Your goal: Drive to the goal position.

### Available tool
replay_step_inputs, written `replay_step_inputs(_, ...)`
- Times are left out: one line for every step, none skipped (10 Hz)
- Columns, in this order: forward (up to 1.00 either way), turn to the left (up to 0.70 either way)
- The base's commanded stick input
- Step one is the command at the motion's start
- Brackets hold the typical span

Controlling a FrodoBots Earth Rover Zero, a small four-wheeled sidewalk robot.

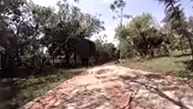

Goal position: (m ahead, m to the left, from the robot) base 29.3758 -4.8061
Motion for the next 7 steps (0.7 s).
replay_step_inputs(0.70, 0.00)
replay_step_inputs(0.70, 0.00)
replay_step_inputs(0.70, 0.00)
replay_step_inputs(0.70, 0.00)
replay_step_inputs(0.70, 0.00)
replay_step_inputs(0.70, 0.00)
replay_step_inputs(0.70, 0.00)
